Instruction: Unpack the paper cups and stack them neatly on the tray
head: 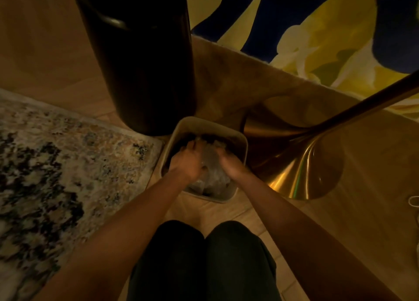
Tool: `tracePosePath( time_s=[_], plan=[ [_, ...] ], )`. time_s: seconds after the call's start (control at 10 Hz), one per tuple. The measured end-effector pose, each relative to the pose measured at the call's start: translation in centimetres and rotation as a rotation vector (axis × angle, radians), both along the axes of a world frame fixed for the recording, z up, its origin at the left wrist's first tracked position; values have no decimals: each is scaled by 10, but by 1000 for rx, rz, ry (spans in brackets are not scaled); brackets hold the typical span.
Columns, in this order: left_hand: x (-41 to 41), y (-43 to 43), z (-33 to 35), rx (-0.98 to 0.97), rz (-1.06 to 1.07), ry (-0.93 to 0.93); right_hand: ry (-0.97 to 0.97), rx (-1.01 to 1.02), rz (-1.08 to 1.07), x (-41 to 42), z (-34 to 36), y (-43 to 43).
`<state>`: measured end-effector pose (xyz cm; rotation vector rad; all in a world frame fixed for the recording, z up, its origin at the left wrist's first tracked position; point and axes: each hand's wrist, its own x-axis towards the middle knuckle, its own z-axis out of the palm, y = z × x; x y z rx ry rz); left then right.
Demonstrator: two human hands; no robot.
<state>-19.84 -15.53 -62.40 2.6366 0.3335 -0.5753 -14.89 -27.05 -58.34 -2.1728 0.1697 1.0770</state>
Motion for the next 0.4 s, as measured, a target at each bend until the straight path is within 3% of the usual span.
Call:
tracePosePath(
  time_s=[0.2,0.4],
  plan=[
    [-17,9,60,-59,32,-93,-164,-57,78,-10,60,-3],
    [-43,7,189,-111,43,-132,-197,69,-47,-40,170,-2]
  ],
)
